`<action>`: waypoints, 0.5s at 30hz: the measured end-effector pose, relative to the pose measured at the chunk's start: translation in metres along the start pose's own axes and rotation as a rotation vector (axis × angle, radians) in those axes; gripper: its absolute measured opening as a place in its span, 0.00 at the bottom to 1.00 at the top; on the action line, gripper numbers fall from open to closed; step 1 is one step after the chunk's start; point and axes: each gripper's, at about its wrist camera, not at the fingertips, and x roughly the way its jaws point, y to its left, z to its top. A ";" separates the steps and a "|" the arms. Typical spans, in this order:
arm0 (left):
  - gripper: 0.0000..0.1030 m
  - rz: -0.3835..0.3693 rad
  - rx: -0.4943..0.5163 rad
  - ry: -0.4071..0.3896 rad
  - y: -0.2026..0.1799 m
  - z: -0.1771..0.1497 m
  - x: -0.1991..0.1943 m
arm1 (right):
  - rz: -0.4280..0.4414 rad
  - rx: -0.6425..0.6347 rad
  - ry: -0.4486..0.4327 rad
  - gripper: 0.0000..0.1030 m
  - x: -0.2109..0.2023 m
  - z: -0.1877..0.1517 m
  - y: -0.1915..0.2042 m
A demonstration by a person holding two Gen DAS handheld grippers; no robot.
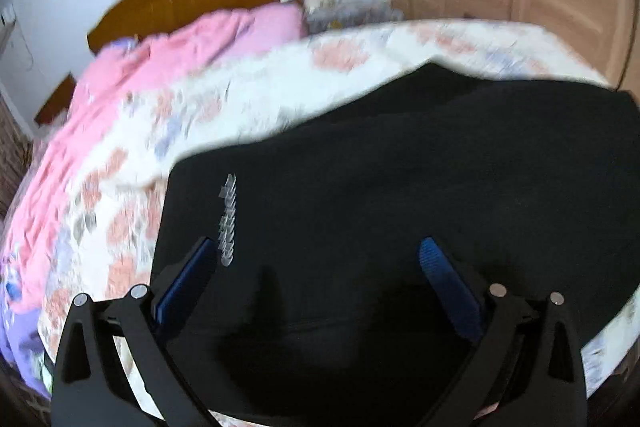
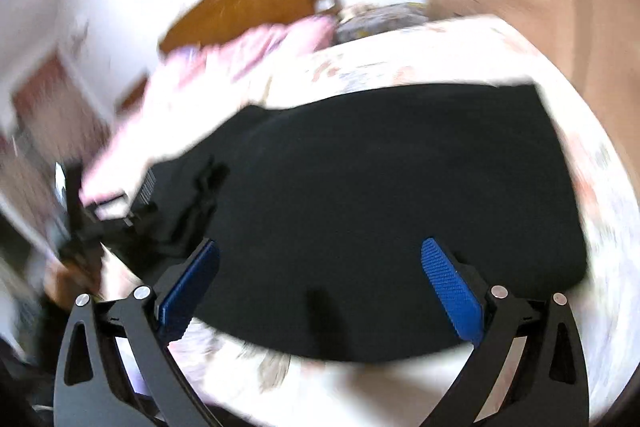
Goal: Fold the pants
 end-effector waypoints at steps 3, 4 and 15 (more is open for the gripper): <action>0.98 -0.074 0.049 -0.082 -0.036 0.019 -0.019 | 0.038 0.152 -0.005 0.95 -0.020 -0.019 -0.033; 0.98 -0.117 0.081 -0.099 -0.052 0.026 -0.023 | 0.033 0.170 -0.002 0.95 -0.023 -0.022 -0.039; 0.98 -0.390 0.354 -0.007 -0.193 0.045 0.023 | 0.018 0.232 0.088 0.96 0.010 -0.007 -0.058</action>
